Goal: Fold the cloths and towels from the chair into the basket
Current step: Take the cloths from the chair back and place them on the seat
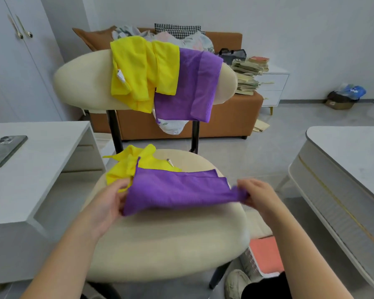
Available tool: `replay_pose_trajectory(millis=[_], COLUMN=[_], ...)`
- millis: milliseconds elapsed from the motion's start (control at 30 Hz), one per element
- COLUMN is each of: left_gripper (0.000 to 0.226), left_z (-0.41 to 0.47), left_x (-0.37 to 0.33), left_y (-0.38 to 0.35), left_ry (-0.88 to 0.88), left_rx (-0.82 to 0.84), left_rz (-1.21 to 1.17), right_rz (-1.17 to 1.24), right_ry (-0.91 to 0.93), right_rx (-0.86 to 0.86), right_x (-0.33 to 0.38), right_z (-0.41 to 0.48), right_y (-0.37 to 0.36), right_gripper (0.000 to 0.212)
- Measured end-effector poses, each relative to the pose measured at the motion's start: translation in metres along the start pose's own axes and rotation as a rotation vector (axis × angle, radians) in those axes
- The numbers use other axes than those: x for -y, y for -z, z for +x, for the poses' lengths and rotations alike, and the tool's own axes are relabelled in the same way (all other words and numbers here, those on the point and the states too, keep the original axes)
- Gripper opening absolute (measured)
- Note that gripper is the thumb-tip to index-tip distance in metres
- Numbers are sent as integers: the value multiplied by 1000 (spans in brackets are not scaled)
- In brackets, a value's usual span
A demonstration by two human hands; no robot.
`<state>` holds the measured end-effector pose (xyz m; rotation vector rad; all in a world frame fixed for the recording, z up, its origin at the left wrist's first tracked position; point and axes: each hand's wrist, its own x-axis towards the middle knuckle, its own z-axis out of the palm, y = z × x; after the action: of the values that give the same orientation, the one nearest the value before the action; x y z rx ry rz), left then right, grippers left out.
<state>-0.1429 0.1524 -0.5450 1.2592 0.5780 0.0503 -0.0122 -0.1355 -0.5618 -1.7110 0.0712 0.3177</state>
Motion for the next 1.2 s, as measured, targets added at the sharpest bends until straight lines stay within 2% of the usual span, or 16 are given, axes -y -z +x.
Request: replay_pose_trajectory(millis=[100,133,200,267,367,400,500,567,667,800,933,1000,1100,1200], left_gripper=[18,18,15,7,35,40,34,20,23,22,23,23,14,24], left_z=[-4,-3,-2,-5,-12,-13,-10,-1,20,44,43,47,56,63], left_x=[16,19,23,24,22,20,17,18,25,32,30,33,34,33], left_y=[9,10,9,7,13,17,22,17,8,4,2,8,12,14], left_ry=[246,255,192,136,207,240,302,264,140,-125,-321,-334,-193,-207], left_rx=[-21,-44,-82,-52,41,77,147,24,-191,-363,-518,-526,-444,-397], left_rz=[255,310,386,436,550,580,571,495,501,777,876,918,1027,1157], right_rz=[-336,-383,-420,-455,-568,-601,-732,-793,-834,-806,-722,-686,-734,-769], right_ry=[-117,-129,-131,-122,-129,-149,-165,-134,-66,5,150,208,229,274], right_rx=[121,115,67,19,75,108,86,29,-13,-30,-100,-65,10,32], right_x=[-20,-23,-26,-25,-20,-19,-18,-17,-13,-15,-13,-10,-13,-14], right_z=[-4,-4,-2,-1,0,1,8,17,26,35,41,43,49,58], right_y=[4,4,1,-1,2,4,9,7,-5,-17,-19,-22,-26,-29], right_gripper=[12,8,16,23,12,14,34,44,51,19,6,6,5,8])
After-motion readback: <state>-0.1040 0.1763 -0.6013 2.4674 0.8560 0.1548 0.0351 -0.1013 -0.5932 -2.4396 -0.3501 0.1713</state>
